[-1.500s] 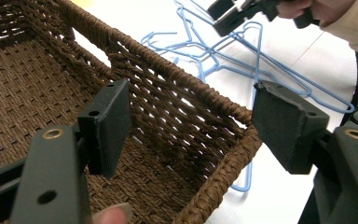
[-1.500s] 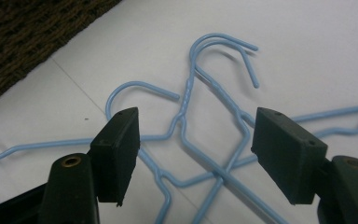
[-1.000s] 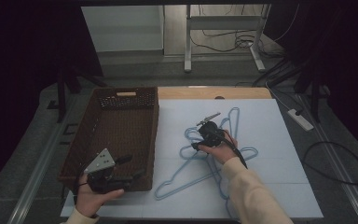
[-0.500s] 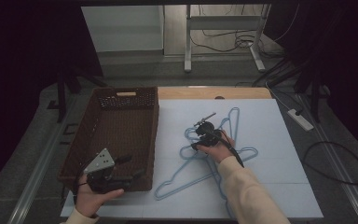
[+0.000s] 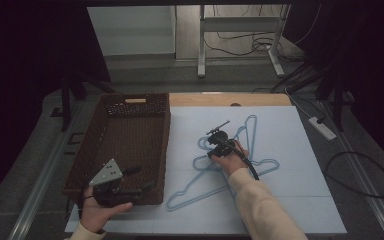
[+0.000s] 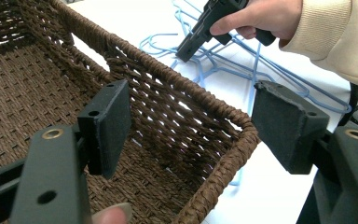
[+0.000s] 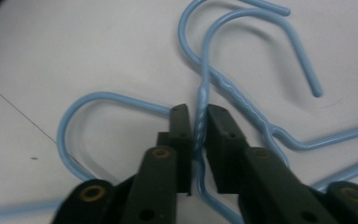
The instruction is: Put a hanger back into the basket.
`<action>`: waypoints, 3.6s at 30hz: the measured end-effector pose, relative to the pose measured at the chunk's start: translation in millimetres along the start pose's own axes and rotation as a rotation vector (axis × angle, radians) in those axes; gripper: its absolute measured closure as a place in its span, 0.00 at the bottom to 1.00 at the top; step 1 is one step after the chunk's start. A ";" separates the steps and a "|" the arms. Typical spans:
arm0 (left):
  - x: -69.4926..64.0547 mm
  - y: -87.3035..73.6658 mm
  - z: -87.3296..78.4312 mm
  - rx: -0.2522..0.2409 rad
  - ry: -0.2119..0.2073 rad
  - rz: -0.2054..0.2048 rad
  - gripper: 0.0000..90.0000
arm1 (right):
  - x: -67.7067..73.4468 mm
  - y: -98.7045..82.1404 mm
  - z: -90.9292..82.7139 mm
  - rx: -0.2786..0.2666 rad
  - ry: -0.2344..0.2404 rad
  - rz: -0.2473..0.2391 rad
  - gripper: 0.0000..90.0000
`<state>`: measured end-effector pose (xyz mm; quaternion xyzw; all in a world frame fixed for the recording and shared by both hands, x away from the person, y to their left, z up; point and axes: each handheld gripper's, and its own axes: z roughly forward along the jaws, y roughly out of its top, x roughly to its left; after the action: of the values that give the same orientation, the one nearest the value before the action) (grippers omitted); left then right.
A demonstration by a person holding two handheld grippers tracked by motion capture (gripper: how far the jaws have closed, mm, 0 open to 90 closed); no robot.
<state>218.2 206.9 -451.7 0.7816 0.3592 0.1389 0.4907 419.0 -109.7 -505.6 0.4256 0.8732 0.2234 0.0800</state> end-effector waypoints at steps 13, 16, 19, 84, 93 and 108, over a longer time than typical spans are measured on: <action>0.2 0.1 -0.2 0.000 0.003 -0.002 0.33 | 2.4 -8.2 -30.4 -0.091 0.059 0.038 0.96; -0.1 0.1 0.3 0.004 0.003 0.001 0.33 | 4.5 -12.1 -40.1 -0.124 0.061 0.014 0.96; -0.7 -0.1 1.1 0.005 0.003 0.001 0.33 | 5.4 -17.2 -50.9 -0.166 0.062 -0.003 0.96; -52.9 62.7 95.8 0.125 -0.119 0.065 0.34 | -7.0 -75.3 -121.5 -0.435 0.168 -0.092 0.97; -63.1 66.6 120.1 0.184 -0.127 0.058 0.34 | -7.7 -76.2 -122.9 -0.439 0.172 -0.097 0.97; -79.2 60.5 159.0 0.291 -0.160 0.044 0.36 | -4.0 -76.5 -122.3 -0.433 0.177 -0.117 0.97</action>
<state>278.8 29.8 -464.8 0.8607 0.3178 0.0336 0.3964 327.0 -193.4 -432.4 0.3261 0.8316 0.4370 0.1054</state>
